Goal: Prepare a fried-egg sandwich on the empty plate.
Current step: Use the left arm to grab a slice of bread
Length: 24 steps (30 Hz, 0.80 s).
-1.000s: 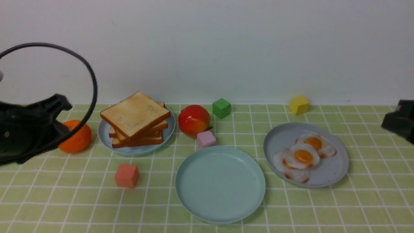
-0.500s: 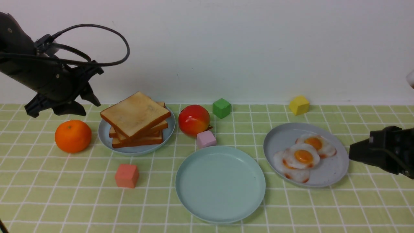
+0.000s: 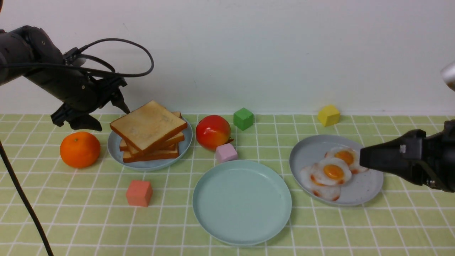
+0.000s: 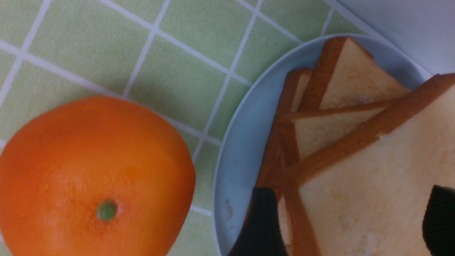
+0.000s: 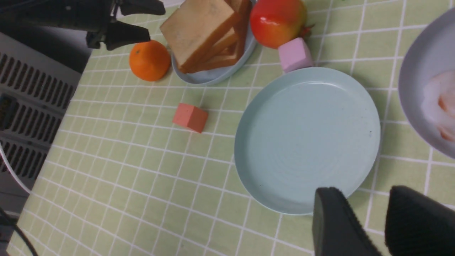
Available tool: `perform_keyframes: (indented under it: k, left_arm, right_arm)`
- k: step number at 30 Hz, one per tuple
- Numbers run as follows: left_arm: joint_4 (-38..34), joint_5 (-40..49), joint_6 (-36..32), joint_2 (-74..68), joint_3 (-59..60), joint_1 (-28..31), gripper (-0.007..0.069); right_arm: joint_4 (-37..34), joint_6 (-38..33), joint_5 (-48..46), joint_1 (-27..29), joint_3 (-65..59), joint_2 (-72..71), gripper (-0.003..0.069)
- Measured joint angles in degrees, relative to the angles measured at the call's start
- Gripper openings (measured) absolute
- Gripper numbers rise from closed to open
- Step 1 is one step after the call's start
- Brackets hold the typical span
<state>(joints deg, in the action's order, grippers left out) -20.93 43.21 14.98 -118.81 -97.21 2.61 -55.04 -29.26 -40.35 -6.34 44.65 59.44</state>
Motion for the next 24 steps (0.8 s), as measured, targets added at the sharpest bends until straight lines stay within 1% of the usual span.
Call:
perform_keyframes:
  k: [8, 11, 13, 16, 17, 18, 19, 20, 21, 22, 24]
  left_arm:
    - [-1.34, -0.59, -0.9, -2.56, -0.96, 0.85, 0.054]
    - [-3.04, -1.33, -1.79, -3.93, -0.96, 0.85, 0.0496]
    - [-4.49, -2.19, -3.07, -4.19, -0.96, 0.85, 0.044]
    - [-5.64, -3.04, -4.82, -4.19, -0.96, 0.85, 0.0316]
    - [-5.78, -3.04, -4.95, -4.19, -0.96, 0.85, 0.0305]
    - [-6.02, -2.93, -5.35, -4.19, -0.96, 0.85, 0.0213]
    - [-6.02, -2.85, -5.43, -4.19, -0.96, 0.85, 0.0173]
    - [-6.02, -2.78, -5.43, -4.19, -0.96, 0.86, 0.0163]
    - [-5.88, -2.58, -5.55, -4.19, -0.96, 0.86, 0.0095]
    - [-5.48, -2.43, -5.61, -4.19, -0.96, 0.86, 0.0043]
    - [-5.03, -2.35, -5.63, -4.1, -0.96, 0.86, 0.0032]
  right_arm:
    - [-1.45, -0.86, -0.43, 0.0, 0.0, 0.0, 0.0241]
    - [-1.54, -0.86, -0.43, 0.0, 0.0, 0.0, 0.0241]
    - [-1.54, -0.91, -0.43, 0.0, 0.0, 0.0, 0.0241]
    - [-1.54, -0.91, -0.43, 0.0, 0.0, 0.0, 0.0241]
    - [-1.54, -0.91, -0.43, 0.0, 0.0, 0.0, 0.0241]
    - [-1.54, -0.91, -0.43, 0.0, 0.0, 0.0, 0.0241]
    - [-1.54, -0.91, -0.43, 0.0, 0.0, 0.0, 0.0241]
    - [-1.54, -0.91, -0.43, 0.0, 0.0, 0.0, 0.0241]
    - [-1.54, -0.91, -0.43, 0.0, 0.0, 0.0, 0.0241]
    - [-1.54, -0.91, -0.43, 0.0, 0.0, 0.0, 0.0241]
    - [-1.54, -0.91, -0.43, 0.0, 0.0, 0.0, 0.0241]
